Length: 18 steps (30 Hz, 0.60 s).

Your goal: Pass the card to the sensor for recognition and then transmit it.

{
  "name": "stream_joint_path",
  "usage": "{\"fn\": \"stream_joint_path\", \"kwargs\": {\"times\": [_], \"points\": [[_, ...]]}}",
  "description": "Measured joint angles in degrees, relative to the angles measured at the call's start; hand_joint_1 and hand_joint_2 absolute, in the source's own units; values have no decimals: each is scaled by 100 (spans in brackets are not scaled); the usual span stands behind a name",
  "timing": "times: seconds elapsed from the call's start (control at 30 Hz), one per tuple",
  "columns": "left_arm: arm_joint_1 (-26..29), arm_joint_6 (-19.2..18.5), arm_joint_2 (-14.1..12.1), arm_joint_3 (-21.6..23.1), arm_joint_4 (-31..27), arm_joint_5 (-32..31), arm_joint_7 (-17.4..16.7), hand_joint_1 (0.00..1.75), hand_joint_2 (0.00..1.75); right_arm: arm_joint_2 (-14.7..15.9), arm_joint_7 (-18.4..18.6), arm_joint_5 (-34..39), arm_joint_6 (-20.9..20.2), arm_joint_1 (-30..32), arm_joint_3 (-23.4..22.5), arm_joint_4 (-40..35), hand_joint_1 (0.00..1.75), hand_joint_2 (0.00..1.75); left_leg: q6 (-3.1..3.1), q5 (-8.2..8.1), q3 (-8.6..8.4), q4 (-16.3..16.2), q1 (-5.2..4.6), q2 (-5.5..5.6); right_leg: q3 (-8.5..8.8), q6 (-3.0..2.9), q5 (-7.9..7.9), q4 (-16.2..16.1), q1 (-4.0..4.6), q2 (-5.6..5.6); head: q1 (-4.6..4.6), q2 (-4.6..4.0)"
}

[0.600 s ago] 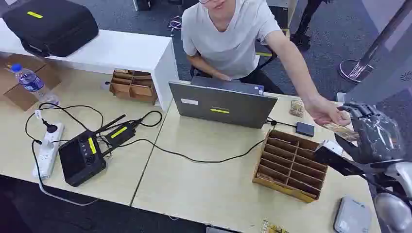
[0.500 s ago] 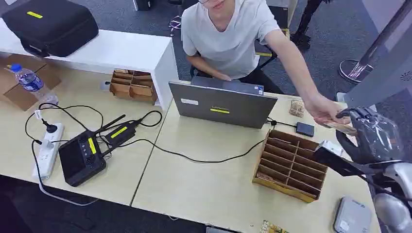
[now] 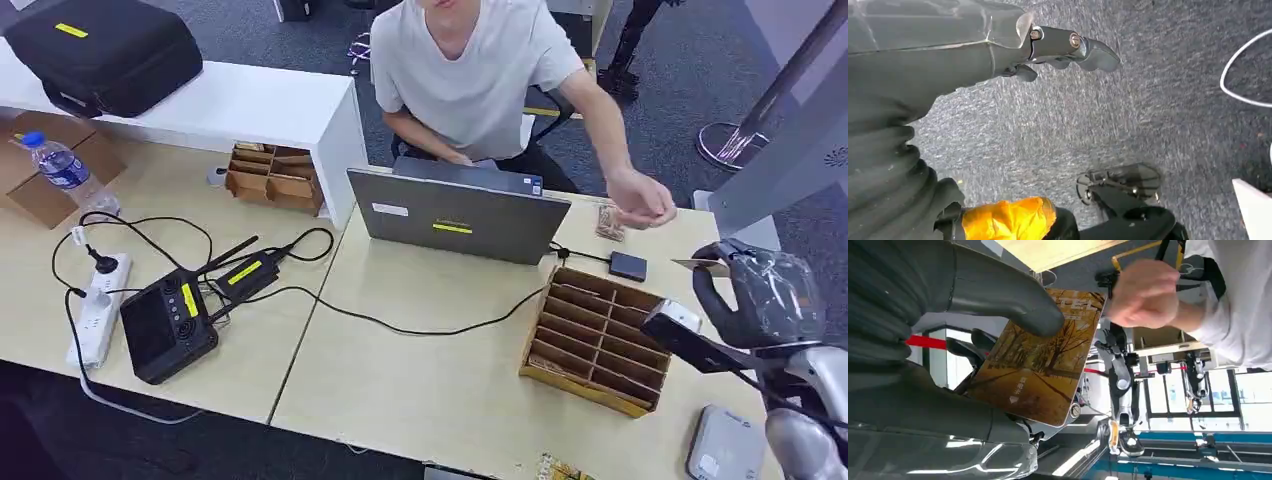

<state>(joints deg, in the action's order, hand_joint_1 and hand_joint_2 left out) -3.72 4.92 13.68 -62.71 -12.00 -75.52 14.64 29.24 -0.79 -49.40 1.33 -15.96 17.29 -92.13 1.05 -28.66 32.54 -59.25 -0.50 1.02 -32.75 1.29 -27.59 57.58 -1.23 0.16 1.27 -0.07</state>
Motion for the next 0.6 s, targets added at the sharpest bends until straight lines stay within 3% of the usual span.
{"fn": "stream_joint_path", "kwargs": {"times": [0.3, 0.4, 0.5, 0.6], "points": [[7, -120, 4, 0, 0, 72, 153, 0, 175, 0, -7, -140, 293, 677, -370, -273, 175, 175, 0, -1, 2, 0, 0, 5, -4, 0, -1, -2, 0, -5, 0, 0], [21, 276, 20, 0, 0, 83, 541, 0, 175, -2, -94, -299, 520, 1256, -679, -506, 175, 175, -1, -3, 5, 0, 0, 11, -7, 1, -4, -4, 0, -10, 0, 0], [28, 770, 24, 0, 0, 162, 1308, 0, 175, -57, -234, -459, 783, 2036, -1137, -844, 175, 175, 2, -6, 13, 0, 0, 22, -8, -2, -12, -4, 0, -21, 0, 0], [25, 770, 22, -2, 0, 317, 1323, 0, 175, -161, -319, -577, 970, 2615, -1475, -1125, 175, 175, -5, -11, 9, 1, 0, 17, -9, -8, -16, -4, 1, -15, 0, 0]]}}
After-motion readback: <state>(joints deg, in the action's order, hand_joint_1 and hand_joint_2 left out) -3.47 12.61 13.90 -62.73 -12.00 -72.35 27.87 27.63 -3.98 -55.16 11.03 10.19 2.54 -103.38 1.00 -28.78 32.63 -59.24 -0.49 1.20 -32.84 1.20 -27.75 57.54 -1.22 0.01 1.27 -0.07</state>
